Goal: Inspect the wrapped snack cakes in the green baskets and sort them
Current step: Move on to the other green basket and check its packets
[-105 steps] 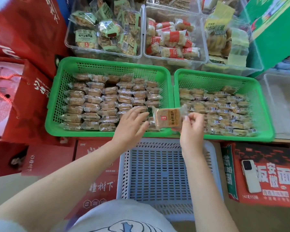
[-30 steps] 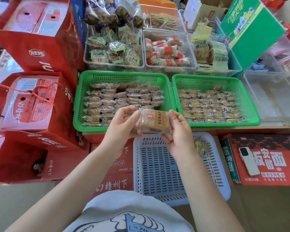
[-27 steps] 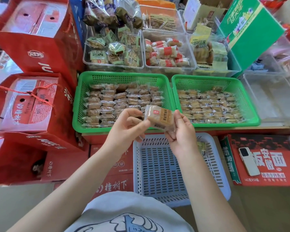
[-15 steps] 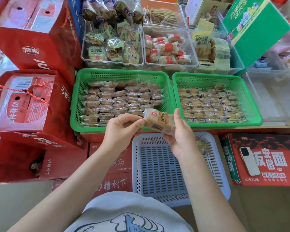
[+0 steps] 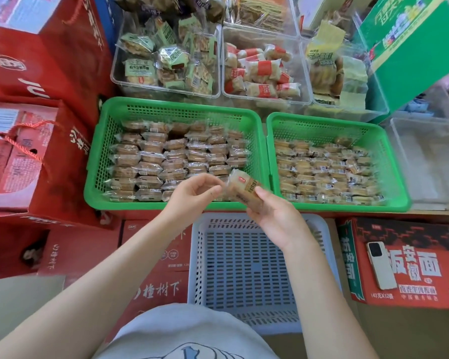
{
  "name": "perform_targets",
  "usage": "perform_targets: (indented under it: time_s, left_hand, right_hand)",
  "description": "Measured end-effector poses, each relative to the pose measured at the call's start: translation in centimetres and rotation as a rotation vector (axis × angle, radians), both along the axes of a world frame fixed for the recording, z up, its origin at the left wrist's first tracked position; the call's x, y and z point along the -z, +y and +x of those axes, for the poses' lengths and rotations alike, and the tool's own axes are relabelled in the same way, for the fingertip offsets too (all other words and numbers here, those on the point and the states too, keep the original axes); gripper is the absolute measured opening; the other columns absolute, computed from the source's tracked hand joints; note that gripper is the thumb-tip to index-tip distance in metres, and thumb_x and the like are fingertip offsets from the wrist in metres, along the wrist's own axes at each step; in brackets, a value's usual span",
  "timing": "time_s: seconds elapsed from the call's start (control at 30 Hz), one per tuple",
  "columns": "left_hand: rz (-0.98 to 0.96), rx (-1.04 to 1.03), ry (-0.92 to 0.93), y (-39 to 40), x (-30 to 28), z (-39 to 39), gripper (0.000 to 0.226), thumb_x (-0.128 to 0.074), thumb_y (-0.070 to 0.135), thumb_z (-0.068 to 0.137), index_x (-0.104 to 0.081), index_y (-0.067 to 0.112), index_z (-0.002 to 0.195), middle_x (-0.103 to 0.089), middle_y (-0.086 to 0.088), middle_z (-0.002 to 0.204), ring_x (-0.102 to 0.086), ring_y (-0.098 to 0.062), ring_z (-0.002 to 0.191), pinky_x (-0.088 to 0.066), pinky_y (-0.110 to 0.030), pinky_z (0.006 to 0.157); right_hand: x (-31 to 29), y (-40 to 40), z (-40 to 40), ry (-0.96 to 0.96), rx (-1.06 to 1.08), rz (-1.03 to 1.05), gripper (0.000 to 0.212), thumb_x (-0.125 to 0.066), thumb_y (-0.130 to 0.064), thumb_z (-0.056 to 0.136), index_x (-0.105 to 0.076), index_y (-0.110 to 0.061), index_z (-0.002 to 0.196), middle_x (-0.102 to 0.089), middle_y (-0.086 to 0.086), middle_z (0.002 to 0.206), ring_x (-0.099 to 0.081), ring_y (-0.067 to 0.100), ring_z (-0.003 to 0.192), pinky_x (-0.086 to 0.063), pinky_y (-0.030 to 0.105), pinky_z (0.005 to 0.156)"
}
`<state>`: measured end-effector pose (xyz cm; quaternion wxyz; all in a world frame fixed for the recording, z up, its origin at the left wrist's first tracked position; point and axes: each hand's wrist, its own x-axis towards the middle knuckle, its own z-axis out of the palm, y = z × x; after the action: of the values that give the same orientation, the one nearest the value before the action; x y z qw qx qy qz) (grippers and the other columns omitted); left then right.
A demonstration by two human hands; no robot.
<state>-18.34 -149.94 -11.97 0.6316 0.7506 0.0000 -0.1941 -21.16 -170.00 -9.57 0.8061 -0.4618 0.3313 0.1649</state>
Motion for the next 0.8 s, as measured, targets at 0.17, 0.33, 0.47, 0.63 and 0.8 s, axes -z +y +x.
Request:
perform_targets:
  time_s: [0.17, 0.33, 0.47, 0.63, 0.8]
  left_hand:
    - [0.521, 0.208, -0.193, -2.8, 3.7, 2.7, 0.046, -0.054, 0.033, 0.103, -0.049, 0.019, 0.146, -0.047, 0.002, 0.152, -0.037, -0.015, 0.143, -0.028, -0.032, 0.116]
    - [0.923, 0.533, -0.32, -4.4, 7.4, 4.0, 0.063, -0.028, 0.052, 0.105, -0.02, 0.023, 0.16, -0.005, -0.001, 0.17, 0.006, -0.019, 0.156, 0.006, -0.046, 0.125]
    - [0.983, 0.594, -0.304, -4.6, 8.5, 4.6, 0.067, -0.02, 0.056, 0.104, -0.016, 0.022, 0.161, -0.003, -0.006, 0.17, 0.007, -0.021, 0.156, 0.002, -0.052, 0.125]
    - [1.019, 0.558, -0.3, -5.0, 8.5, 4.9, 0.069, -0.025, 0.054, 0.099, -0.023, 0.02, 0.159, -0.021, -0.008, 0.167, -0.012, -0.026, 0.154, -0.005, -0.051, 0.124]
    - [1.057, 0.51, -0.328, -5.4, 8.7, 5.3, 0.085, -0.017, 0.059, 0.086, -0.017, 0.018, 0.16, -0.045, -0.007, 0.148, -0.036, -0.028, 0.137, -0.019, -0.053, 0.118]
  right_hand:
    - [1.4, -1.9, 4.0, -0.115, 0.041, -0.428, 0.024, -0.068, 0.0, 0.089, -0.067, -0.02, 0.102, -0.071, -0.006, 0.104, -0.066, 0.01, 0.098, -0.05, 0.021, 0.083]
    - [3.7, -3.4, 7.6, -0.471, -0.407, -1.281, 0.037, -0.072, -0.007, 0.088, -0.068, -0.021, 0.122, -0.06, -0.007, 0.112, -0.052, 0.006, 0.103, -0.038, 0.014, 0.09]
    - [7.0, -3.2, 9.0, -0.694, -0.76, -1.7, 0.041, -0.07, 0.003, 0.082, -0.071, -0.014, 0.12, -0.06, 0.014, 0.111, -0.052, 0.032, 0.104, -0.045, 0.041, 0.084]
    - [9.6, -2.9, 10.0, -0.736, -0.888, -1.845, 0.042, -0.069, 0.008, 0.076, -0.068, -0.01, 0.114, -0.067, 0.011, 0.104, -0.059, 0.034, 0.093, -0.046, 0.041, 0.073]
    - [10.1, -2.4, 10.6, -0.75, -0.884, -1.798, 0.039, -0.06, 0.015, 0.076, -0.059, -0.007, 0.109, -0.065, 0.01, 0.093, -0.054, 0.031, 0.081, -0.041, 0.038, 0.069]
